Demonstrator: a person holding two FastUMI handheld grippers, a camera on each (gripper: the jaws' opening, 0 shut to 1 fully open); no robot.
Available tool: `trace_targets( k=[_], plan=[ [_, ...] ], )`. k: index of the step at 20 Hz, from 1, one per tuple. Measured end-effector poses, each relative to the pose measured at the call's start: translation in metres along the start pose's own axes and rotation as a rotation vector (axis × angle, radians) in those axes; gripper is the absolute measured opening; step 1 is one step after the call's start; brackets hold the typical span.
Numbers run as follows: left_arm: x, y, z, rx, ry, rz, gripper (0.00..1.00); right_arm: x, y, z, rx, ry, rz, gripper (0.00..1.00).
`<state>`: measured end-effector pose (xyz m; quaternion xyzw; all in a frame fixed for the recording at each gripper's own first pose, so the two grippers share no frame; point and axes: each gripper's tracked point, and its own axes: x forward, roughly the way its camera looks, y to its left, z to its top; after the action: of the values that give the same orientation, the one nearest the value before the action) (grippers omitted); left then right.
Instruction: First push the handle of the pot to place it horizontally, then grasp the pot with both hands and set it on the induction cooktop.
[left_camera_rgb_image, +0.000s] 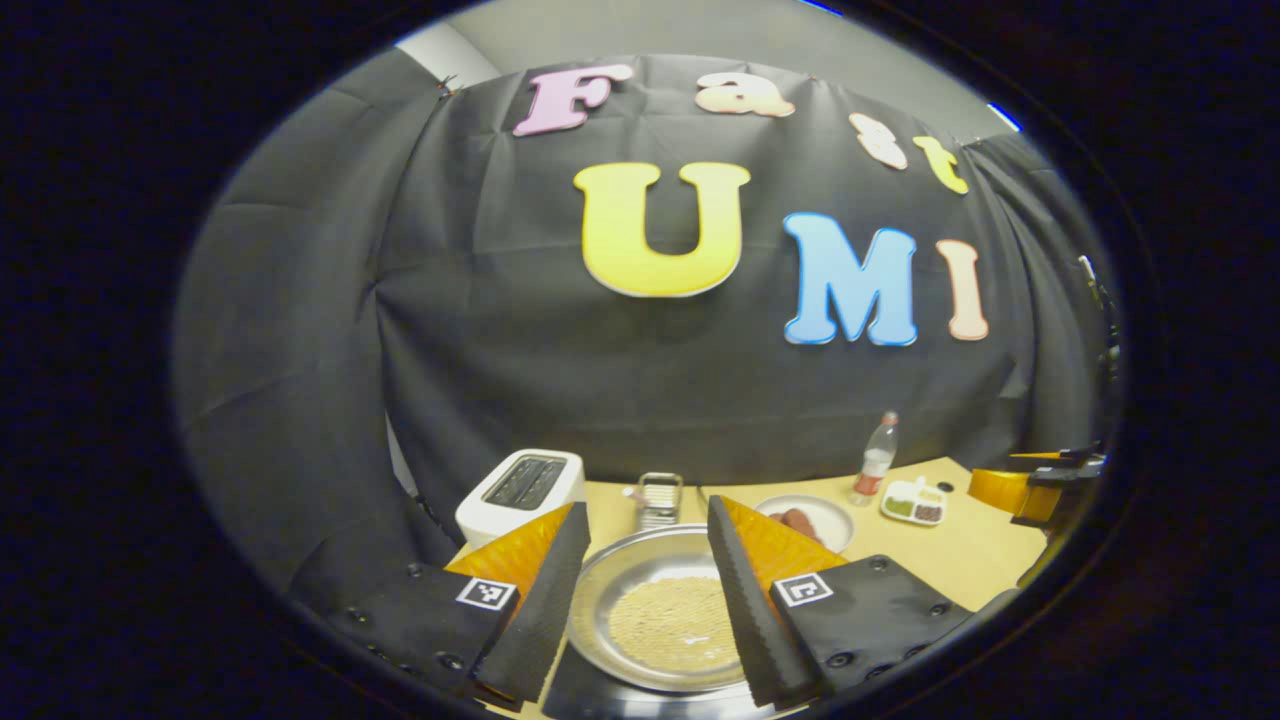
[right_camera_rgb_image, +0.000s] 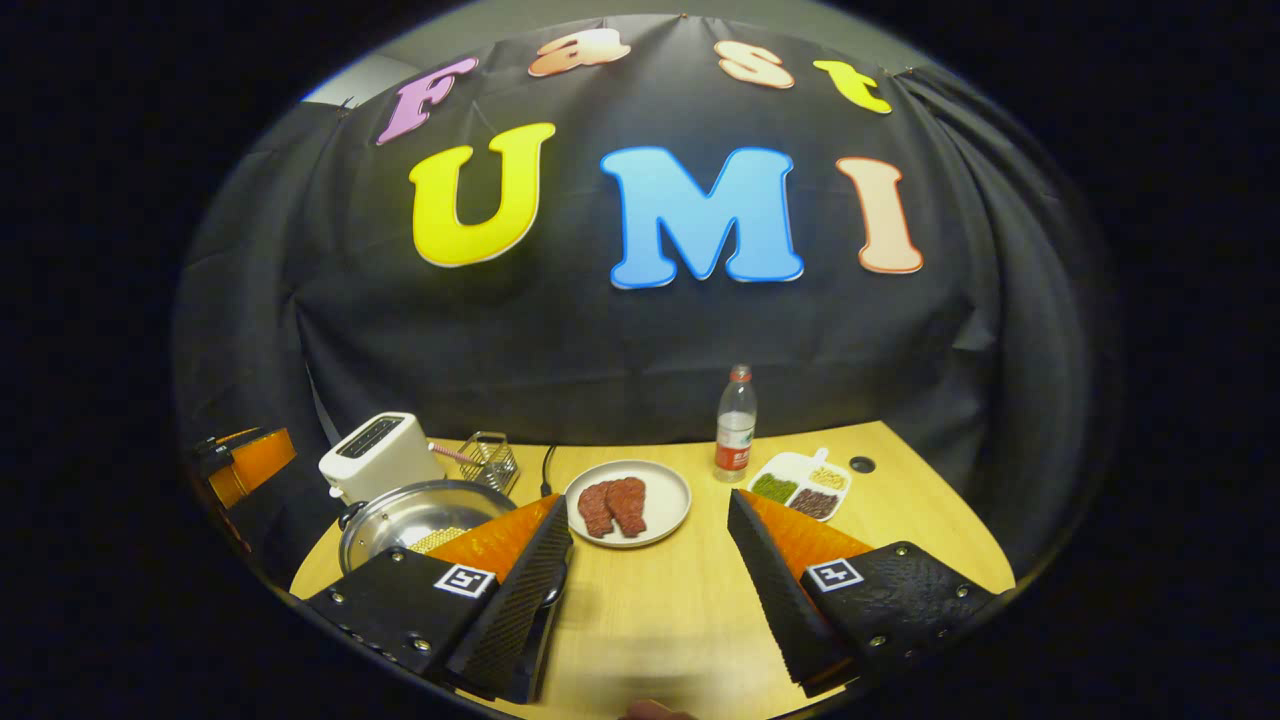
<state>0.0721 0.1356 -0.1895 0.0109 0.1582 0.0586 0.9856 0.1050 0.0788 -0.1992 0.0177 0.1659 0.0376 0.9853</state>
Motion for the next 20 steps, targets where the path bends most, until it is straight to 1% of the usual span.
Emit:
trace_targets(
  k=[1,4,6,7,8,9,11,12,13,14,16,20],
  plan=[
    [-0.010,-0.028,0.010,-0.005,-0.017,-0.023,0.84,-0.012,-0.010,0.012,0.001,-0.025,-0.007,0.98],
    [-0.036,-0.103,0.043,-0.015,-0.058,-0.091,1.00,-0.045,-0.047,0.047,-0.009,-0.096,-0.021,0.98],
    [-0.054,-0.141,0.067,0.004,-0.101,-0.111,1.00,-0.063,-0.071,0.066,-0.011,-0.135,-0.032,0.98],
    [-0.062,-0.159,0.077,0.012,-0.123,-0.118,0.94,-0.072,-0.084,0.075,-0.012,-0.152,-0.042,0.98],
    [-0.071,-0.174,0.090,0.015,-0.148,-0.122,0.95,-0.082,-0.098,0.085,-0.010,-0.174,-0.052,0.97],
    [-0.079,-0.188,0.101,0.010,-0.172,-0.126,1.00,-0.091,-0.111,0.095,-0.007,-0.194,-0.061,0.97],
    [-0.093,-0.208,0.119,-0.002,-0.205,-0.126,1.00,-0.110,-0.133,0.113,0.001,-0.234,-0.070,0.97],
    [-0.098,-0.215,0.126,-0.008,-0.216,-0.123,0.95,-0.119,-0.143,0.121,0.001,-0.250,-0.069,0.98],
    [-0.103,-0.221,0.132,-0.011,-0.227,-0.114,0.95,-0.125,-0.153,0.125,-0.003,-0.261,-0.065,0.97],
    [-0.107,-0.226,0.136,-0.016,-0.232,-0.101,0.95,-0.131,-0.161,0.128,-0.009,-0.263,-0.062,0.98],
    [-0.113,-0.237,0.135,-0.023,-0.225,-0.078,0.99,-0.130,-0.175,0.133,-0.017,-0.257,-0.050,0.97],
    [-0.132,-0.256,0.131,-0.011,-0.206,-0.036,1.00,-0.139,-0.193,0.131,0.010,-0.245,-0.012,0.97]
  ],
)
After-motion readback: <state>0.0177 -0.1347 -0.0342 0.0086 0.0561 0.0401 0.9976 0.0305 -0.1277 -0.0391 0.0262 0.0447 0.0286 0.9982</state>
